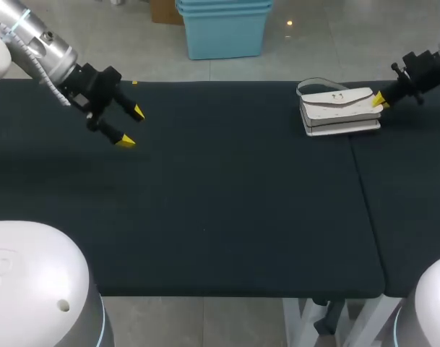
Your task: Pick up the bag, open it, inspect its contents, close it, and place it on the opposite side
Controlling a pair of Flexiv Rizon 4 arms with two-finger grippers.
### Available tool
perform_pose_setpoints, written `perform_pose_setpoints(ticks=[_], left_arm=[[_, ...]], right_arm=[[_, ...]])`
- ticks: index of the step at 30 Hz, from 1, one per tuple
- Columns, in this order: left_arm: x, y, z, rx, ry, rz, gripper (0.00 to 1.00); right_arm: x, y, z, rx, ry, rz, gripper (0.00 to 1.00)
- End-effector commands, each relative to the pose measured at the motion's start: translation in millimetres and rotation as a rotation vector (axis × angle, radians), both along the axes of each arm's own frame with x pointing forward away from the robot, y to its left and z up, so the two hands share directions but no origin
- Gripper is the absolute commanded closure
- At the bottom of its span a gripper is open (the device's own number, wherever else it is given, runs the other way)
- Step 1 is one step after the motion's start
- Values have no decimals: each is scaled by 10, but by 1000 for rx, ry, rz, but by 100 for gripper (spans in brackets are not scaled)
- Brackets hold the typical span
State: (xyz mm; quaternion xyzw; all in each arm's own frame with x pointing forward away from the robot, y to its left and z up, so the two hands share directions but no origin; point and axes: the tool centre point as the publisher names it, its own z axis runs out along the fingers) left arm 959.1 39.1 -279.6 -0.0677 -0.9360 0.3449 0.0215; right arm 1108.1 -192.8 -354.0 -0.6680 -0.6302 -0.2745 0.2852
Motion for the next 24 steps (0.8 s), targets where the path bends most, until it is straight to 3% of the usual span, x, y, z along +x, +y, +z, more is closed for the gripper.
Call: perform_pose_setpoints(ticks=[1, 5, 14, 19, 24], left_arm=[[6, -1, -12, -3, -1, 0, 0], [6, -1, -12, -3, -1, 0, 0], [6, -1, -12, -3, -1, 0, 0], [6, -1, -12, -3, -1, 0, 0], [6, -1, -12, -3, -1, 0, 0]], right_arm=[[-108, 171, -7, 26, 81, 44, 100], [-452, 543, -7, 27, 43, 13, 100], [-1042, 1091, -29, 45, -23, -87, 100], [-1251, 1310, -78, 79, -63, -201, 100], [-1387, 1534, 3, 70, -136, -273, 100]])
